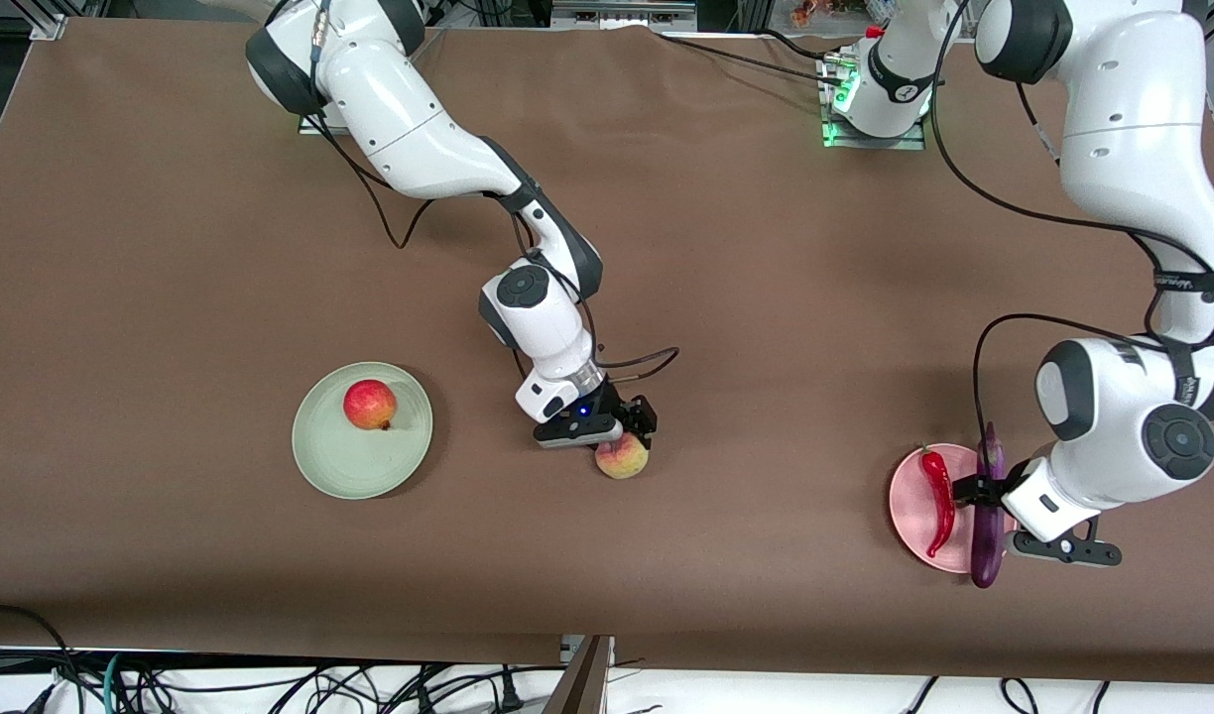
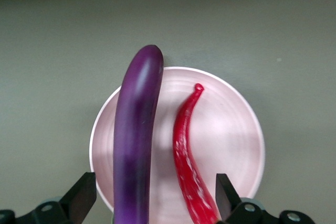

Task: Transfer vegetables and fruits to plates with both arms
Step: 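Place the peach on the green plate while the left gripper returns to rest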

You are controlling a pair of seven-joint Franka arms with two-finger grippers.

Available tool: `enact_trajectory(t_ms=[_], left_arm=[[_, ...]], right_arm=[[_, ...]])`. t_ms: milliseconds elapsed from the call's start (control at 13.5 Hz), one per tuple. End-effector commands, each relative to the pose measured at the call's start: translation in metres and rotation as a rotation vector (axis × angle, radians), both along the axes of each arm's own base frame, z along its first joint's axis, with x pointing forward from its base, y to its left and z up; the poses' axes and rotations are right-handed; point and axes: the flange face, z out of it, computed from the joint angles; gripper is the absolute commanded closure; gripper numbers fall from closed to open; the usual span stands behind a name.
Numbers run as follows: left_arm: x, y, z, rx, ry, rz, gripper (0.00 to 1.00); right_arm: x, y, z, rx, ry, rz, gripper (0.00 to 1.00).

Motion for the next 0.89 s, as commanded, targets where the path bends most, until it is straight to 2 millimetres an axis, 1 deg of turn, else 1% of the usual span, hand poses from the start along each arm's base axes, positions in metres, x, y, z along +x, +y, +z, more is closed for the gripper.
enact_trajectory(t_ms=[0,74,148,222,296,370,444,519,593,667,741,815], left_arm=[[-0.023,-0.010,0.116,-0.012,-0.029,0.055,0.00],[-0.034,-0.010,0.145,-0.007,-0.031,0.053,0.00],[-0.047,-0.013,0.175,-0.002,-0.020,0.049,0.00],[-0.063,-0.016,0.201,0.001,0.015,0.044,0.00],[-0.078,-0.019,0.225,0.001,0.033,0.042,0.00],[-0.094,-0.019,0.247,0.000,0.041,0.042,0.00],[-0.112,-0.017,0.269,-0.002,0.041,0.047,0.00],[-0.126,-0.016,0.285,-0.002,0.047,0.056,0.00],[-0.138,-0.017,0.291,-0.003,0.076,0.066,0.00],[-0.150,-0.018,0.288,-0.003,0.115,0.098,0.00],[-0.166,-0.018,0.284,-0.003,0.150,0.150,0.00],[-0.185,-0.020,0.286,-0.004,0.160,0.184,0.00]], right_arm=[[0.005,-0.002,0.003,-0.011,-0.014,0.006,1.00],[0.006,-0.002,0.014,-0.015,-0.002,0.003,1.00],[0.009,-0.018,0.032,-0.066,0.044,-0.007,1.00],[0.018,-0.041,0.065,-0.110,0.080,-0.016,1.00],[0.020,-0.054,0.078,-0.159,0.118,0.008,1.00],[0.021,-0.060,0.093,-0.197,0.142,0.038,1.00],[0.022,-0.067,0.102,-0.229,0.166,0.059,1.00],[0.021,-0.078,0.115,-0.270,0.191,0.081,1.00],[0.022,-0.100,0.123,-0.310,0.216,0.114,1.00],[0.028,-0.140,0.128,-0.341,0.231,0.146,1.00],[0.028,-0.188,0.121,-0.379,0.257,0.201,1.00],[0.031,-0.234,0.114,-0.402,0.276,0.265,1.00]])
